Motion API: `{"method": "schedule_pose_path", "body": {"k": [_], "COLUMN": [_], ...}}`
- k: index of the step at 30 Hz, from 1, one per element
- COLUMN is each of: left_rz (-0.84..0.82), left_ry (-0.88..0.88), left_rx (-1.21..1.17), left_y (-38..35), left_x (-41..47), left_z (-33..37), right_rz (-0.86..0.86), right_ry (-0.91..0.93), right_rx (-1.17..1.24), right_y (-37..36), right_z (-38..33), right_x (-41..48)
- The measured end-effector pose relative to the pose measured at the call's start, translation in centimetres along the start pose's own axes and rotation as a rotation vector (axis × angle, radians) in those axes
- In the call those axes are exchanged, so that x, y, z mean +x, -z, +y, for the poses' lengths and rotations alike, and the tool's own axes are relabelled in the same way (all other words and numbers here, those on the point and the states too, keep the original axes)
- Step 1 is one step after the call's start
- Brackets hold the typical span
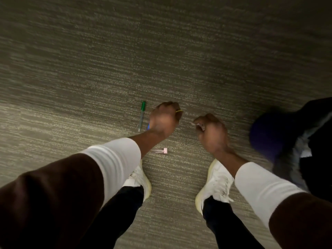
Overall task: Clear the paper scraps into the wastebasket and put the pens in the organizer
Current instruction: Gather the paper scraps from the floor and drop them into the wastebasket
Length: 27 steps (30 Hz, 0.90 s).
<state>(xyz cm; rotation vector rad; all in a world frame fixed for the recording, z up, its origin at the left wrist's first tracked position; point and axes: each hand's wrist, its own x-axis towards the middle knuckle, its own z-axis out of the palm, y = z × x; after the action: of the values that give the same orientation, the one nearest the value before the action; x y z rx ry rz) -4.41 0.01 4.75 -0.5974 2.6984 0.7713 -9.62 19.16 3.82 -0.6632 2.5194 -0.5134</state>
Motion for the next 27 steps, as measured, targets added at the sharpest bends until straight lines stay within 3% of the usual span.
{"method": "schedule_pose_path", "body": {"k": [7, 16, 27], "left_rz": [-0.026, 0.028, -0.099], "left_ry": [-0.004, -0.120, -0.222], "left_rx": [-0.198, -0.343, -0.378], "left_y": [1.8, 2.2, -1.7], "left_x": [-3.4, -5.6, -5.2], "left_z": [10.7, 23.7, 34.1], "right_rz": [0.144, 0.487, 0.511], "right_ry": [-0.271, -0.456, -0.726], "right_rx": [0.211, 0.226, 0.365], "right_y": [8.1, 18.0, 20.7], "right_z": [-0.3, 6.0, 13.5], "right_x": [-8.6, -14.4, -17.1]}}
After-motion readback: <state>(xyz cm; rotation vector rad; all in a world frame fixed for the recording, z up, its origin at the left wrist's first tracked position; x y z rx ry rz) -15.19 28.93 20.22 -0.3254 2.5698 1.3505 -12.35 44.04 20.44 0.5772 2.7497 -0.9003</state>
